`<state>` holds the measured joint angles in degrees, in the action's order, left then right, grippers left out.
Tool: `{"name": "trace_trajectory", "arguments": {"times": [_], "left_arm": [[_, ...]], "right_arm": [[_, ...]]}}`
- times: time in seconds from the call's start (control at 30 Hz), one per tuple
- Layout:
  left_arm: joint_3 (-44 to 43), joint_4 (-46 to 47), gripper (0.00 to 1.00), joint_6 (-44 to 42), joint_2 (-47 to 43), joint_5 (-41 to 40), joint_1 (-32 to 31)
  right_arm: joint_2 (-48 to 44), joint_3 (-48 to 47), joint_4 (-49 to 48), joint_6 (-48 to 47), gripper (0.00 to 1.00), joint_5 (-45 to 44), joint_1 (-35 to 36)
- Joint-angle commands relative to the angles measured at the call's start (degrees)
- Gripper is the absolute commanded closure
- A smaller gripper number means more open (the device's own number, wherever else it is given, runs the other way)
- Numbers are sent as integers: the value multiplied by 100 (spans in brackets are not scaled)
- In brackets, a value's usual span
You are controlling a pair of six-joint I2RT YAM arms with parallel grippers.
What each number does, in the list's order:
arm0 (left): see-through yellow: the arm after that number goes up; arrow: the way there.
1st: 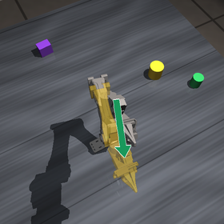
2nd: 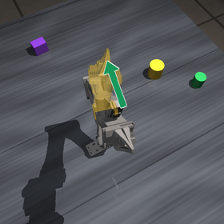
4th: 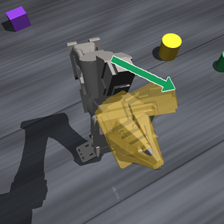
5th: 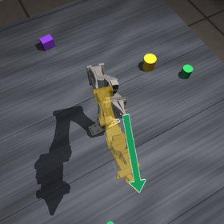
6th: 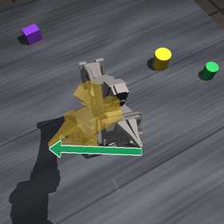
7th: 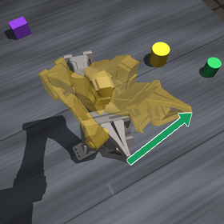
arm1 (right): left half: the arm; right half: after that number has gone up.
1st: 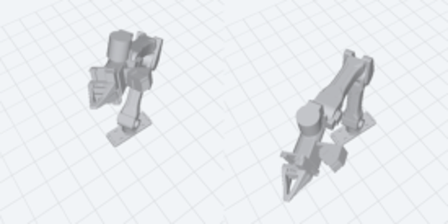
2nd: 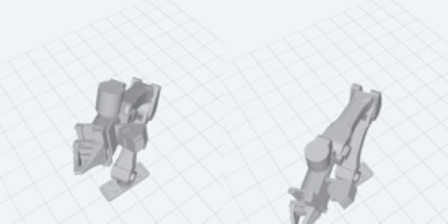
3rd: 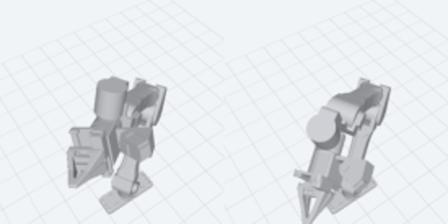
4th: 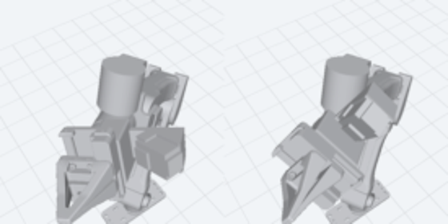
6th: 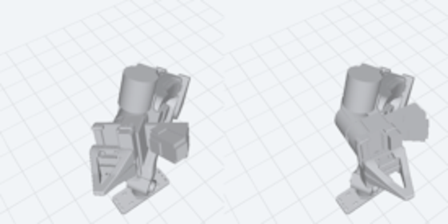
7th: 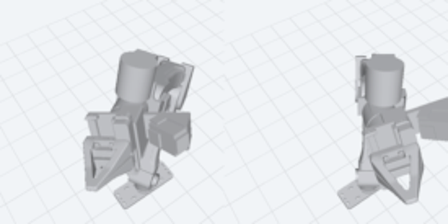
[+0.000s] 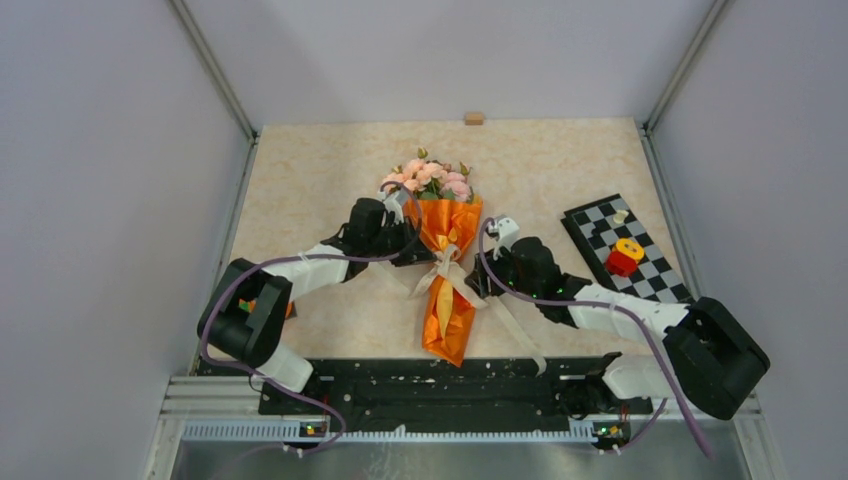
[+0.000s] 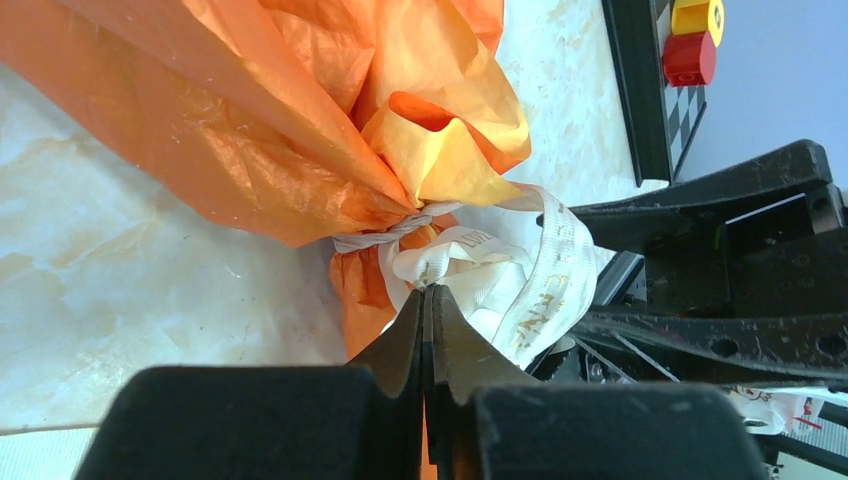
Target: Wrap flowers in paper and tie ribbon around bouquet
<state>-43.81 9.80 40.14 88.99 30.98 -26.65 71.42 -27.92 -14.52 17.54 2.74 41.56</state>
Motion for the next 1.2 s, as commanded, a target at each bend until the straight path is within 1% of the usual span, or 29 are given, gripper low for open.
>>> {"name": "trace_trajectory", "arguments": {"times": [0.0,0.07,0.2,0.3,0.33,0.43,0.5,0.7,0.9,0.93,1.0,1.1,1.17], "left_arm": [[-182,4,100,-158,-261,-67,13],[-194,-42,100,-178,-291,-100,11],[-186,-144,100,-233,-368,-187,16],[-191,-179,100,-260,-400,-190,12],[-193,-185,100,-262,-410,-190,16],[-203,-206,100,-279,-419,-198,18],[-216,-224,100,-279,-413,-198,16],[-255,-263,100,-290,-443,-211,11],[-269,-291,100,-320,-466,-268,12],[-294,-311,100,-329,-470,-297,11],[-339,-390,100,-353,-462,-362,11],[-388,-482,100,-387,-506,-547,13],[-421,-564,100,-428,-568,-711,17]], "right_arm": [[56,-424,225,-624,46,690,1],[76,-455,269,-621,45,700,2],[-102,-364,272,-319,45,331,6],[-256,-191,54,-533,45,736,10],[-263,-167,-6,-659,45,1007,6],[-85,-239,-105,-872,44,1503,8],[97,-337,-148,-893,44,1606,10],[514,-572,-13,-1010,45,1040,19],[608,-635,118,-1103,57,900,126],[618,-651,155,-1092,61,857,151],[590,-669,211,-1077,77,738,192],[414,-663,350,-1016,99,603,210],[300,-698,552,-905,100,482,212]]}}
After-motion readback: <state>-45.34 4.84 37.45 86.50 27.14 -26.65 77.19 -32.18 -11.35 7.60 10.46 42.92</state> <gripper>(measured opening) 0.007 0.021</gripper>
